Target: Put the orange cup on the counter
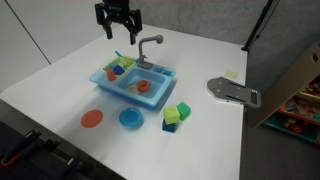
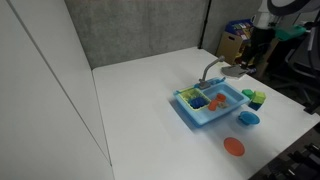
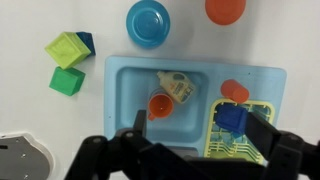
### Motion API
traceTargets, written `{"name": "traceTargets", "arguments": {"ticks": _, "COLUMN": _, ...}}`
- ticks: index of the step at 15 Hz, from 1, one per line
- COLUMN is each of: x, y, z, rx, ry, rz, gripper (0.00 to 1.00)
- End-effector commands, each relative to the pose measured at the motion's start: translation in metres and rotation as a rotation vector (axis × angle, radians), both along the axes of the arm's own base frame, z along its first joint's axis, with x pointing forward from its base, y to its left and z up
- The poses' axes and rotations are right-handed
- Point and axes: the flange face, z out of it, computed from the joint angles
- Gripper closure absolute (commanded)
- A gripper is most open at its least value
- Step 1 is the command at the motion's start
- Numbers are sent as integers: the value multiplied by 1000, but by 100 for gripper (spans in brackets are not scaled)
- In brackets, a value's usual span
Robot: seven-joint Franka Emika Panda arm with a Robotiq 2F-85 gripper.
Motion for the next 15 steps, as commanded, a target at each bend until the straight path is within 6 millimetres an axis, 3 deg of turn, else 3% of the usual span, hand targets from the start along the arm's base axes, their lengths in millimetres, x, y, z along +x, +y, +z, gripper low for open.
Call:
{"name": "traceTargets", "arguments": {"ticks": 1, "x": -19, "y": -5, "z": 56, "rx": -48, "ry": 8, "rz": -10, "gripper": 0}}
{"name": "traceTargets", "arguments": {"ticks": 5, "x": -39, "y": -9, "z": 112, "rx": -62, "ry": 1, "rz": -15, "gripper": 0}}
{"name": "traceTargets", "arguments": {"ticks": 8, "x": -52, "y": -9, "z": 142, "rx": -59, "ry": -16, "rz": -19, "gripper": 0}}
{"name": "traceTargets", "arguments": {"ticks": 15, "x": -59, "y": -10, "z": 160, "rx": -61, "ry": -31, "rz": -22, "gripper": 0}}
